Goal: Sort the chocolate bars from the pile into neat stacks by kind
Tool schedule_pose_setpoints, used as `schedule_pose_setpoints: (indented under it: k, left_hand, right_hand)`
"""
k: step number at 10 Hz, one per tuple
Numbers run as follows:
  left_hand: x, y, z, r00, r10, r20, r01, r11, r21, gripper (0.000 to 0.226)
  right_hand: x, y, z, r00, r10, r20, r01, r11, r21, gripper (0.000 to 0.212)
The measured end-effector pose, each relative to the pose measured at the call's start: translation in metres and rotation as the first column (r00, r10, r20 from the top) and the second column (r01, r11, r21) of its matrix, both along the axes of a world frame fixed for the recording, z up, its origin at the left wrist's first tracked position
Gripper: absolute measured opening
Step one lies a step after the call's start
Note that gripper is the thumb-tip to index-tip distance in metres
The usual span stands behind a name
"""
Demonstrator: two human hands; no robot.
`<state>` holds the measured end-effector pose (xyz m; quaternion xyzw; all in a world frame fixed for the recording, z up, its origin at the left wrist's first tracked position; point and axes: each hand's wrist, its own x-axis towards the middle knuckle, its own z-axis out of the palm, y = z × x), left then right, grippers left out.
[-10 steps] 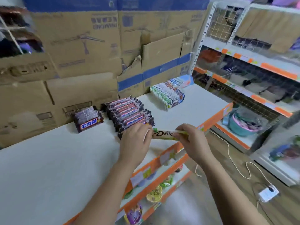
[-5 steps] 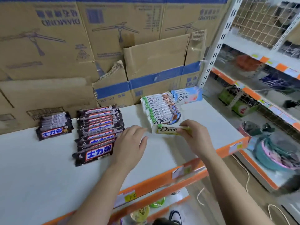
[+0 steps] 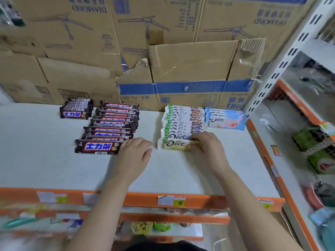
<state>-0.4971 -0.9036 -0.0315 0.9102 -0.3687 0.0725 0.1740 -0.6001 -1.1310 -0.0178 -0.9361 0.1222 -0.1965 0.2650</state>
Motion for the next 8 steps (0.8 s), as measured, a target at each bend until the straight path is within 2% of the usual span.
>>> schedule_pose_setpoints:
  k: [1,3,6,8]
  left_hand:
    - [-0.001,-0.002,0.001,0.999,0.005,0.047,-0.004,1.0,-0.015,0.032]
    - [0.0,-0.002,-0.001,0.999,0.03,0.046,-0.027,0.998,-0.055,0.033]
    - [-0.001,-0.002,0.002,0.998,0.015,0.057,-0.013,0.999,-0.045,0.03]
    - [-0.01,0.003,0.006,0.998,0.022,0.058,-0.018,0.997,-0.077,0.025]
  right_hand:
    - [0.007,-0.002,-0.001,0.999,-0.04,0.003,0.04,0.999,0.005,0.022]
    - [0.012,-0.004,-0.003,0.995,-0.061,0.08,0.062,0.998,0.0,0.017]
    - [0.008,-0.001,0.0,0.99,-0.131,0.042,0.133,0.99,-0.046,0.024]
    - [-0.003,0.001,0.003,0.98,-0.157,0.123,0.171,0.979,-0.114,0.016]
